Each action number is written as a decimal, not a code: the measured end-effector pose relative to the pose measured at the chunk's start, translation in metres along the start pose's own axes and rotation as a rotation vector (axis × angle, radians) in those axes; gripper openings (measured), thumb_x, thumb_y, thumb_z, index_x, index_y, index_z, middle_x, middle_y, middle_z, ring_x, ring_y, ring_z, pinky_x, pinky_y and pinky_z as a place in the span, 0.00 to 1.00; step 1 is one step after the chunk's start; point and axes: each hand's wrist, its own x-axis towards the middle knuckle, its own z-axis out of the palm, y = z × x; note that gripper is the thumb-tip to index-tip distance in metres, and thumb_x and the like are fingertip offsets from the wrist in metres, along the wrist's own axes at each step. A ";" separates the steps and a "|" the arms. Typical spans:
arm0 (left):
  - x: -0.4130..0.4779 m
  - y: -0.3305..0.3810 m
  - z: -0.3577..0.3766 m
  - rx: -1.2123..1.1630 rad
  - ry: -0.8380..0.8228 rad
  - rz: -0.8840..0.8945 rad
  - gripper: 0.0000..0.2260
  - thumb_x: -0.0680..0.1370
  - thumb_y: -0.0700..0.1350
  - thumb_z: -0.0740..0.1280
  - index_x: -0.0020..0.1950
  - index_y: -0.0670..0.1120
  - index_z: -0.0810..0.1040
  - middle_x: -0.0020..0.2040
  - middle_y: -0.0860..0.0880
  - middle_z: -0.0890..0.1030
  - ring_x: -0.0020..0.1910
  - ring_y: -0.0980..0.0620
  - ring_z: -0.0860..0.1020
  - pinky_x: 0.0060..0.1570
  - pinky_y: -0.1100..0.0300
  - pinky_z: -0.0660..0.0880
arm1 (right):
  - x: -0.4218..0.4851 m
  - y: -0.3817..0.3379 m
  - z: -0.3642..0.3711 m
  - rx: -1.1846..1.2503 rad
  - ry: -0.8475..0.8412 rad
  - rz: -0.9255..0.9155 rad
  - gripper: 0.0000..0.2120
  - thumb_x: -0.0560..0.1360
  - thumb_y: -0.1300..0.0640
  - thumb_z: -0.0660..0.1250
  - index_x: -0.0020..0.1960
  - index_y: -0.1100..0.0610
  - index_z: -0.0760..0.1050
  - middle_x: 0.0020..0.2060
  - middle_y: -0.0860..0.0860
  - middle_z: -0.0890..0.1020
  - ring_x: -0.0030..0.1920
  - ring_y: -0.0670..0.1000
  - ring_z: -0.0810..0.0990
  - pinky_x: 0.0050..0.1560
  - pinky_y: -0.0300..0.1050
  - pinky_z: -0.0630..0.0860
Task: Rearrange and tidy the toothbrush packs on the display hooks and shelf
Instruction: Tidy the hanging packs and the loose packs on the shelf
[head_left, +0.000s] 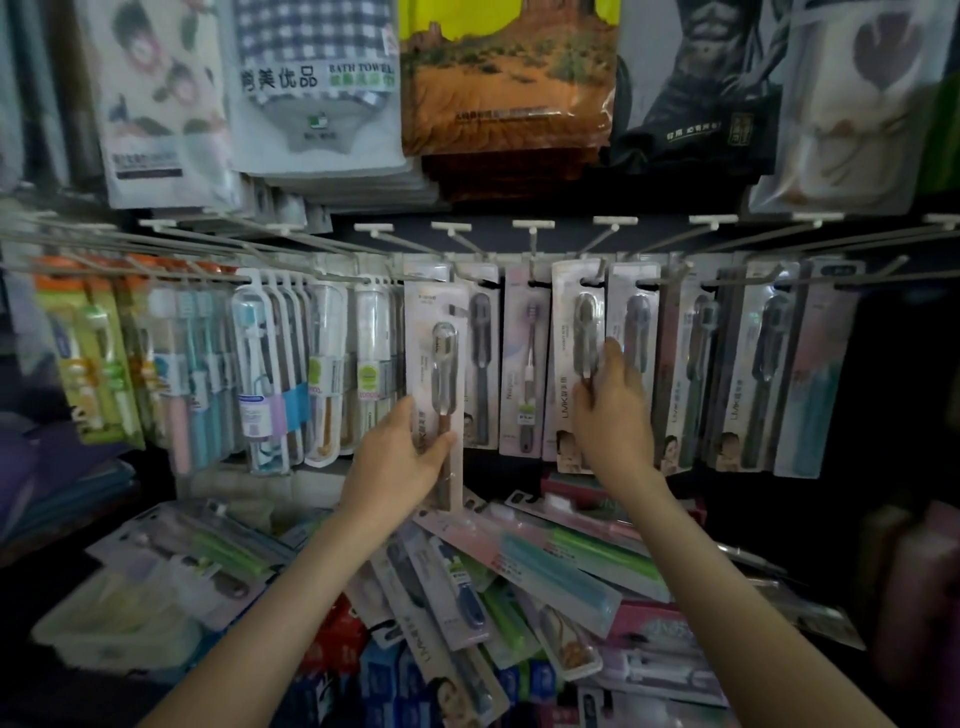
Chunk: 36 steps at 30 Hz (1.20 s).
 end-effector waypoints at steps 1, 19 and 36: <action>0.000 -0.002 -0.003 0.005 0.025 -0.007 0.21 0.77 0.54 0.66 0.63 0.42 0.70 0.38 0.52 0.74 0.37 0.53 0.72 0.37 0.59 0.66 | -0.002 -0.002 0.004 -0.024 0.066 -0.039 0.29 0.79 0.60 0.59 0.76 0.59 0.51 0.66 0.61 0.66 0.61 0.61 0.70 0.53 0.53 0.73; 0.001 -0.038 -0.034 -0.116 0.050 -0.038 0.13 0.75 0.57 0.67 0.47 0.48 0.72 0.33 0.50 0.77 0.32 0.54 0.75 0.30 0.65 0.68 | -0.023 -0.064 0.053 0.294 -0.078 -0.196 0.22 0.78 0.60 0.61 0.71 0.57 0.60 0.59 0.53 0.71 0.55 0.50 0.72 0.52 0.46 0.74; 0.013 -0.026 -0.052 -0.090 0.011 0.079 0.28 0.76 0.55 0.66 0.71 0.44 0.65 0.53 0.47 0.79 0.45 0.55 0.76 0.43 0.61 0.74 | -0.028 -0.136 0.046 0.510 -0.294 -0.304 0.05 0.79 0.62 0.60 0.47 0.52 0.69 0.31 0.52 0.75 0.29 0.43 0.71 0.30 0.34 0.66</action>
